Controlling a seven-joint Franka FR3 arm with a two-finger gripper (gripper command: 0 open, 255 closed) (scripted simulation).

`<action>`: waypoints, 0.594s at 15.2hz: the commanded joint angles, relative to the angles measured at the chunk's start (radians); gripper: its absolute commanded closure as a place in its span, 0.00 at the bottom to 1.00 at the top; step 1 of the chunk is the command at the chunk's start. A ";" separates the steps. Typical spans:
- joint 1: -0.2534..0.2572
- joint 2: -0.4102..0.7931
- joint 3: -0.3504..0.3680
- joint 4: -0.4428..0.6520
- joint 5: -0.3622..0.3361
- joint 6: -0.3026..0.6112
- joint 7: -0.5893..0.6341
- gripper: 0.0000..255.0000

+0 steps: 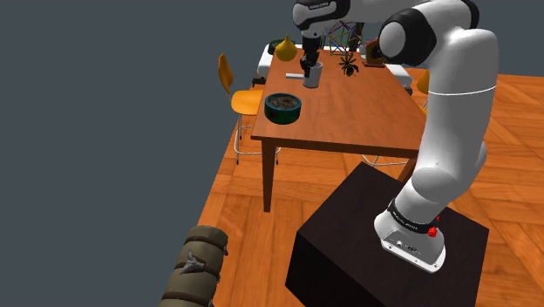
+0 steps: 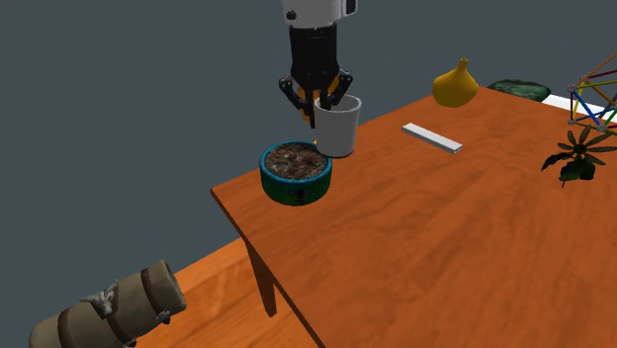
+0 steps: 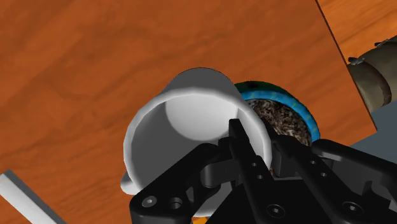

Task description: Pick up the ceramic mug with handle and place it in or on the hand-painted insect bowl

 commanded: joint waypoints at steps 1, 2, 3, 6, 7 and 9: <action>0.009 0.049 0.011 0.081 0.009 -0.033 0.026 1.00; 0.013 0.079 0.017 0.130 0.015 -0.054 0.040 1.00; 0.017 0.111 0.023 0.184 0.020 -0.077 0.054 1.00; 0.020 0.225 0.041 0.380 0.037 -0.161 0.096 1.00; 0.019 0.272 0.048 0.464 0.044 -0.197 0.111 1.00; 0.002 0.411 0.064 0.713 0.060 -0.307 0.144 1.00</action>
